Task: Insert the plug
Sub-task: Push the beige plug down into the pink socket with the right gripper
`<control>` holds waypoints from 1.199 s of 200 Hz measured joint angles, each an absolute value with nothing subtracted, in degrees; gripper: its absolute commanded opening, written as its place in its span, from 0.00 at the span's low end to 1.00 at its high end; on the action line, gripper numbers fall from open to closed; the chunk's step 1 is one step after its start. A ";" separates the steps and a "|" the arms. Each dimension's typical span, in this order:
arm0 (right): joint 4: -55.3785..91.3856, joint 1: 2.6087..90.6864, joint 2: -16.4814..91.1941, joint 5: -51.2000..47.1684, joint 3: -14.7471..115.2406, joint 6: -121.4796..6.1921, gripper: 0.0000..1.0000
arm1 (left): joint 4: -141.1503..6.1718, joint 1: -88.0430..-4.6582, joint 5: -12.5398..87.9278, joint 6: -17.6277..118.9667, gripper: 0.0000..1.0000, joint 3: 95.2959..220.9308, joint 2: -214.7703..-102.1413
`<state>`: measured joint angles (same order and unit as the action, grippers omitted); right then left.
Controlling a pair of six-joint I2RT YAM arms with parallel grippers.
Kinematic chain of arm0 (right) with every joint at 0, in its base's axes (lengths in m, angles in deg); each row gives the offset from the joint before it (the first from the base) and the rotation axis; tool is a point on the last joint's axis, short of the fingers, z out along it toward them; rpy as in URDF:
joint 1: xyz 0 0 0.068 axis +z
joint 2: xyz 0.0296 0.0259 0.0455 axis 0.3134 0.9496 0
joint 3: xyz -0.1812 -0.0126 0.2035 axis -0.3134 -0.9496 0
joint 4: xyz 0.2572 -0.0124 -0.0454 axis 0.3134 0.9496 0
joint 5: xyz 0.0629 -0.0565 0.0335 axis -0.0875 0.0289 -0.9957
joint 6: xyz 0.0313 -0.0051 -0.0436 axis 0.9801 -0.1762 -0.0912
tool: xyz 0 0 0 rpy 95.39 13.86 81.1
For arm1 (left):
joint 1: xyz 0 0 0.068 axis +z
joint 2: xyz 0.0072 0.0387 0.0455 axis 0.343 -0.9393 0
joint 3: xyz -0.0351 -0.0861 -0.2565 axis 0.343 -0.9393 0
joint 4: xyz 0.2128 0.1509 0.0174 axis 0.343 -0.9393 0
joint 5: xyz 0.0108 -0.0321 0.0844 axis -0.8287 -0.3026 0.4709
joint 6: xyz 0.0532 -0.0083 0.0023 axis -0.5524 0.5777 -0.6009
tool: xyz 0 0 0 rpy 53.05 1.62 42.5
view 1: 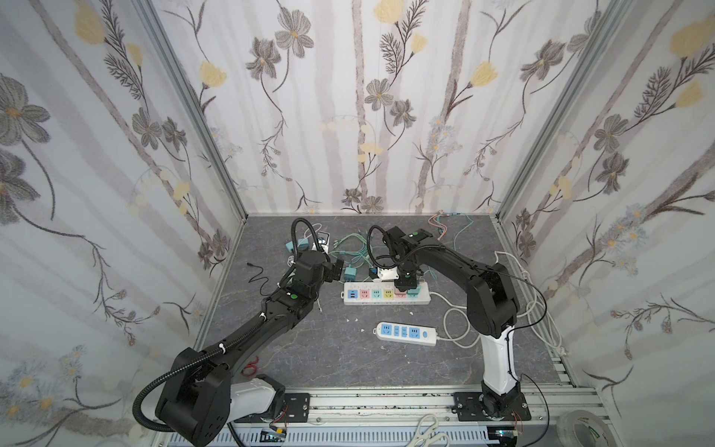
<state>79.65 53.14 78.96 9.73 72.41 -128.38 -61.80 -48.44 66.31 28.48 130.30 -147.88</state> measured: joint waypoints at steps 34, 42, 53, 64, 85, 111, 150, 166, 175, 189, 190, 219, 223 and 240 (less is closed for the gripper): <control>77.27 53.22 76.12 9.97 69.15 -127.64 0.06 | -63.44 -47.85 64.74 30.14 1.00 131.00 -148.28; 76.81 53.22 75.55 9.97 68.54 -127.46 0.09 | -63.55 -47.72 64.56 30.53 1.00 131.39 -148.63; 76.35 53.25 74.63 9.97 68.02 -127.26 0.17 | -63.68 -47.50 64.28 31.08 1.00 132.05 -149.46; 75.98 53.22 74.09 9.95 67.56 -127.18 0.26 | -64.77 -47.24 64.15 31.41 1.00 132.61 -150.09; 75.47 53.22 73.58 9.95 67.38 -126.81 0.44 | -66.43 -46.96 63.91 32.52 1.00 133.55 -150.62; 77.81 53.18 73.43 10.12 67.27 -125.93 0.77 | -67.33 -46.80 63.93 33.05 1.00 133.71 -150.75; 78.34 53.18 70.72 9.95 65.92 -125.54 0.99 | -69.69 -46.19 64.12 34.55 1.00 134.49 -150.83; 78.38 53.18 69.15 9.99 65.11 -125.63 0.99 | -70.67 -45.78 64.19 35.45 1.00 135.19 -150.90; 78.45 53.16 68.12 10.36 64.59 -125.93 0.99 | -71.20 -45.47 64.08 35.69 1.00 135.52 -150.92; 78.45 53.07 66.48 10.74 63.95 -126.30 0.99 | -72.40 -45.19 63.29 36.02 1.00 136.05 -151.03; 78.45 53.07 66.37 10.80 63.91 -126.37 0.99 | -72.44 -45.19 63.27 36.02 1.00 136.07 -151.03; 78.12 53.03 63.18 11.41 62.73 -126.85 0.99 | -75.15 -45.08 61.74 36.94 1.00 137.82 -152.36; 77.97 53.03 62.70 11.44 62.47 -126.85 0.99 | -75.65 -45.05 61.57 37.13 1.00 138.12 -152.63; 77.22 52.87 60.64 11.46 61.46 -126.83 0.99 | -77.56 -44.66 60.76 37.64 1.00 139.45 -153.83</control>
<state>77.22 52.87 60.64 11.46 61.46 -126.83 -77.56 -44.66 60.76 37.64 139.45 -153.83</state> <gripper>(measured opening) 0.993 0.997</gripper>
